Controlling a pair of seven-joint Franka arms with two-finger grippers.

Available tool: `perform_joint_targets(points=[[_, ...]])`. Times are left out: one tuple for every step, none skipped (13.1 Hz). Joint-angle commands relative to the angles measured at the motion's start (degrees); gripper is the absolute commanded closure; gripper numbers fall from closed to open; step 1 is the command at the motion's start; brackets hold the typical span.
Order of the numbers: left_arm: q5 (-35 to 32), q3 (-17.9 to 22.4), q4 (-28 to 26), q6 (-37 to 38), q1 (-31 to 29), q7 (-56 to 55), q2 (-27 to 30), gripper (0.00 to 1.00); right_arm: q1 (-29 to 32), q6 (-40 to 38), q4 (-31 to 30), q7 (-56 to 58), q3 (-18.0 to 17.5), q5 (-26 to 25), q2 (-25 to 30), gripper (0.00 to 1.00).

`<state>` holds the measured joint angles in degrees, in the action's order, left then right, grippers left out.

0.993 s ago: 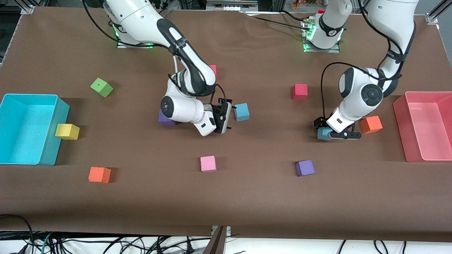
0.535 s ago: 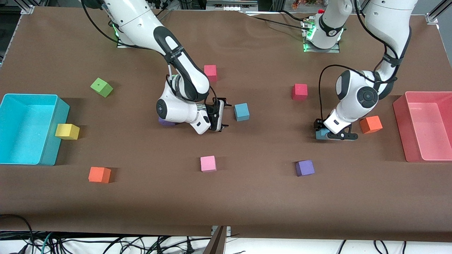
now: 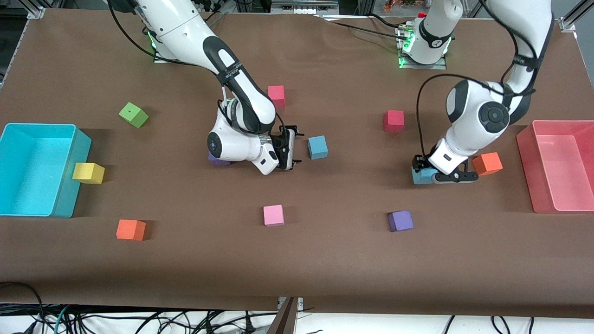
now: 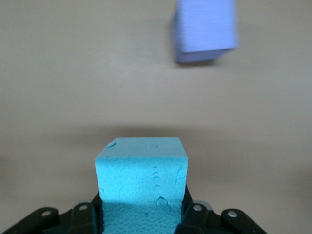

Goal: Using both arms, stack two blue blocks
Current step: 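Lift the cube with the left gripper onto the first cube and release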

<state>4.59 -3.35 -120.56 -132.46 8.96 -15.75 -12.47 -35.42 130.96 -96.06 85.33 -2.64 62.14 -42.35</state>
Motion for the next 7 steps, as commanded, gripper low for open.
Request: perform_joint_targets(points=[[1.3, -5.85, 6.54, 8.86, 1.76, -12.24, 0.78, 1.0, 2.71, -3.5, -1.15, 7.36, -0.62, 1.58, 0.78, 0.0], [0.78, -9.1, 7.95, 10.19, 1.85, -18.47, 0.78, 1.0, 3.5, -3.6, -1.93, 12.62, -0.7, 2.27, 0.78, 0.0], [0.43, -11.31, 8.75, 10.29, 3.15, -23.75, 0.44, 1.0, 3.51, -3.6, -2.72, 16.76, -0.7, 5.24, 0.78, 0.0], [0.08, -12.29, 9.63, 10.12, 4.91, -28.42, -0.61, 1.0, 3.51, -3.6, -3.6, 20.46, -0.62, 8.05, 0.78, 0.0], [-0.71, -12.99, 11.29, 9.94, 7.1, -32.12, -2.19, 1.0, 3.6, -3.43, -4.13, 23.71, -0.62, 9.73, 0.78, 0.0], [-1.59, -13.26, 12.09, 9.76, 8.51, -35.37, -3.6, 1.0, 3.69, -3.34, -4.57, 25.66, -0.62, 10.79, 0.69, 0.0], [-2.03, -13.61, 13.06, 9.59, 9.66, -38.45, -5.35, 1.0, 3.69, -3.34, -4.58, 26.11, -0.62, 11.15, 0.69, 0.0]])
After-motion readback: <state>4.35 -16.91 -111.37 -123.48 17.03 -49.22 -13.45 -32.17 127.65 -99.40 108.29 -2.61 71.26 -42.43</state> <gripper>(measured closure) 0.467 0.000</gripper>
